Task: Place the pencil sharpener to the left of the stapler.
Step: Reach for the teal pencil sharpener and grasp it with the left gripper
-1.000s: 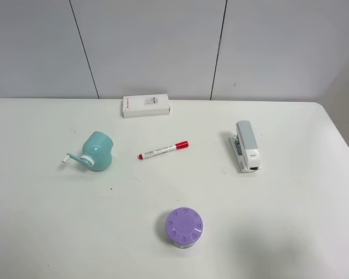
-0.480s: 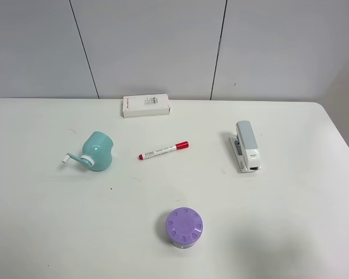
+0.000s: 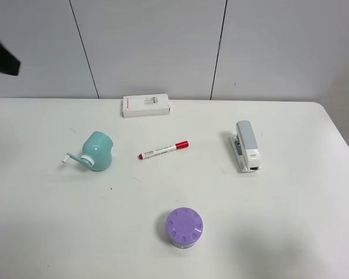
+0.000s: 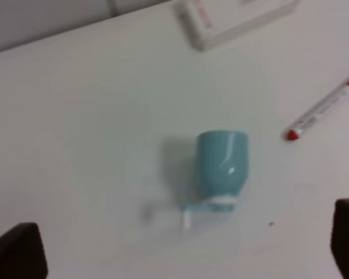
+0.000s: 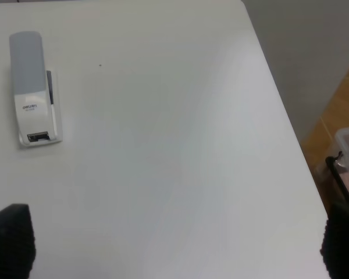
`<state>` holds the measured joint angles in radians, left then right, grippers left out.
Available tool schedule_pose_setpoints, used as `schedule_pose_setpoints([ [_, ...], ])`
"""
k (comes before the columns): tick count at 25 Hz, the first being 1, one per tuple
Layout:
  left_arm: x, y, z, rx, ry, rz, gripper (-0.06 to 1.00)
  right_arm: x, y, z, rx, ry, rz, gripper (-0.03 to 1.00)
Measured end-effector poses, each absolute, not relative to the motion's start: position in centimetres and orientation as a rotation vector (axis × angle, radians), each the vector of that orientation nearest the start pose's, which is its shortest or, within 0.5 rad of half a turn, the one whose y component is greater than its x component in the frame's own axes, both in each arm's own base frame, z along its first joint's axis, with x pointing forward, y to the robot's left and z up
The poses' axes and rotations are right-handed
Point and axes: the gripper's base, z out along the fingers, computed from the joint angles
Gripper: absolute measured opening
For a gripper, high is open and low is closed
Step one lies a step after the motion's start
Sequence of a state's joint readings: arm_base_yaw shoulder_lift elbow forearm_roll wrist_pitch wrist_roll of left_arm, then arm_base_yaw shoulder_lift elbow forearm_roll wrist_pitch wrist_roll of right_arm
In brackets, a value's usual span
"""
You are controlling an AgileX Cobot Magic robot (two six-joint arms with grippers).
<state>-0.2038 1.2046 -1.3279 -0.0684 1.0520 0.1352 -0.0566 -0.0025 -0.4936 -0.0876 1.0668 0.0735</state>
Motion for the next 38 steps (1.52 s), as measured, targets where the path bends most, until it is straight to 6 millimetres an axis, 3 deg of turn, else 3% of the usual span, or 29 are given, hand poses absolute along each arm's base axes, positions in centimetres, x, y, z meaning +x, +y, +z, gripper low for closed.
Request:
schedule_pose_setpoints([
  [3, 25.9, -8.4, 39.5, 0.458, 2.434, -0.165, 0.99, -0.5, -0.7, 27.5, 0.138, 2.048, -0.095, 0.99],
  [7, 28.7, -11.2, 35.7, 0.520, 2.557, -0.179, 0.99, -0.5, -0.7, 27.5, 0.138, 2.048, -0.095, 0.99],
  [12, 31.5, -13.2, 30.9, 0.510, 2.699, -0.176, 0.99, -0.5, -0.7, 27.5, 0.138, 2.048, -0.095, 0.99],
  [21, 34.0, -14.3, 24.9, 0.426, 2.874, -0.160, 0.99, -0.5, -0.7, 27.5, 0.138, 2.048, -0.095, 0.99],
  [28, 35.3, -14.8, 20.9, 0.461, 2.950, -0.134, 0.99, -0.5, -0.7, 27.5, 0.138, 2.048, -0.095, 0.99],
  [33, 35.9, -14.7, 19.4, 0.554, 2.942, -0.072, 0.99, -0.5, -0.7, 27.5, 0.138, 2.048, -0.095, 0.99],
  [38, 36.7, -13.5, 18.8, 0.503, 2.948, -0.068, 0.99, -0.5, -0.7, 27.5, 0.138, 2.048, -0.095, 0.99],
])
